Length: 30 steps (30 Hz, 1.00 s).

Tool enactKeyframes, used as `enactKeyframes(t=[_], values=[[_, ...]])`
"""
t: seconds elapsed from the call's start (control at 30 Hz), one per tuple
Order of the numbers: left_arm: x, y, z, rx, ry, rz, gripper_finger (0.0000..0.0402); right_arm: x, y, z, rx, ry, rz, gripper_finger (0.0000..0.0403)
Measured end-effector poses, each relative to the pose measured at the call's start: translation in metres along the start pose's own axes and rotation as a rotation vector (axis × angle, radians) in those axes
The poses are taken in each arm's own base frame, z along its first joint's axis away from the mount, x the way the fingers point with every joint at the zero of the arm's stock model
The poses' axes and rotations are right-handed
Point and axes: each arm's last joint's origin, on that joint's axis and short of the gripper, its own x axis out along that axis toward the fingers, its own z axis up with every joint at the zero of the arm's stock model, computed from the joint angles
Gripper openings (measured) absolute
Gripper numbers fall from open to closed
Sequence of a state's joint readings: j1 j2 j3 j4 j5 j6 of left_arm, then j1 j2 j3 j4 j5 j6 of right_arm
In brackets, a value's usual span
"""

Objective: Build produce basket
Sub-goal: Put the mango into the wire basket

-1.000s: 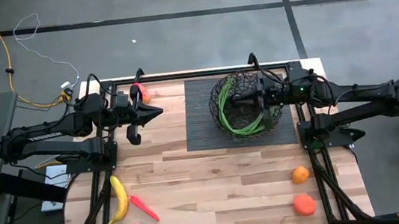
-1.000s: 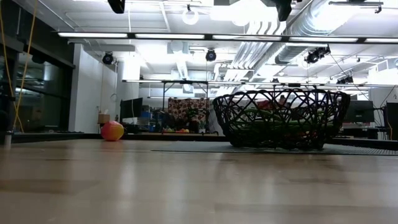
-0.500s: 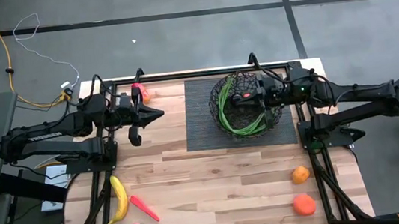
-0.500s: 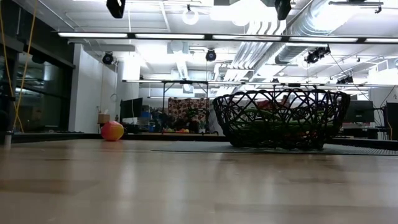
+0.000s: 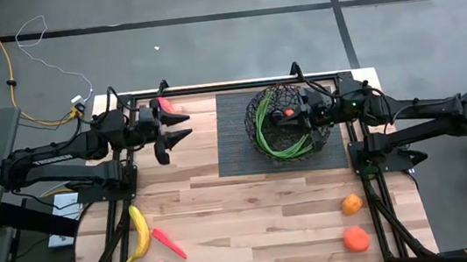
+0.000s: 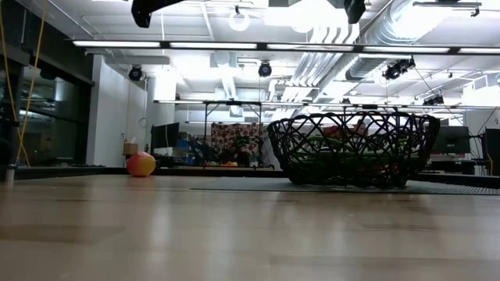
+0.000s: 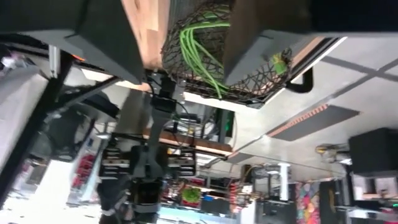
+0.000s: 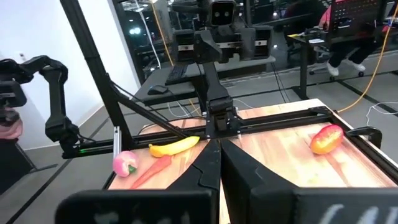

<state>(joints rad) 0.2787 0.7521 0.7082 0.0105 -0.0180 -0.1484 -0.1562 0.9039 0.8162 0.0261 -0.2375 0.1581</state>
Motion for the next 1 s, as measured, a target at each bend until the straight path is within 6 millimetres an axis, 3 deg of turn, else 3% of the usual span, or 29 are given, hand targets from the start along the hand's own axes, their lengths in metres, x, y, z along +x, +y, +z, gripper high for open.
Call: enactKeyframes(t=[0.27, 0.47, 0.63, 0.8, 1.0], values=[[0.0, 0.001, 0.0, -0.058, -0.006, 0.039, 0.0303, 0.0, 0.0, 0.0, -0.001, 0.0, 0.001, 0.0], [0.0, 0.002, 0.0, -0.067, -0.008, 0.083, 0.032, 0.0, 0.0, 0.0, -0.001, 0.0, 0.001, 0.0], [0.009, 0.015, 0.005, -0.179, 0.005, 0.355, 0.0321, 0.0, 0.0, 0.0, 0.0, 0.0, 0.001, 0.0], [0.025, 0.05, 0.005, -0.27, 0.172, 0.701, 0.0321, 0.0, 0.0, 0.0, -0.001, 0.0, 0.0, 0.0], [0.036, 0.117, -0.036, -0.515, 0.347, 1.087, 0.0321, 0.0, 0.0, -0.001, 0.0, 0.005, -0.002, 0.0]])
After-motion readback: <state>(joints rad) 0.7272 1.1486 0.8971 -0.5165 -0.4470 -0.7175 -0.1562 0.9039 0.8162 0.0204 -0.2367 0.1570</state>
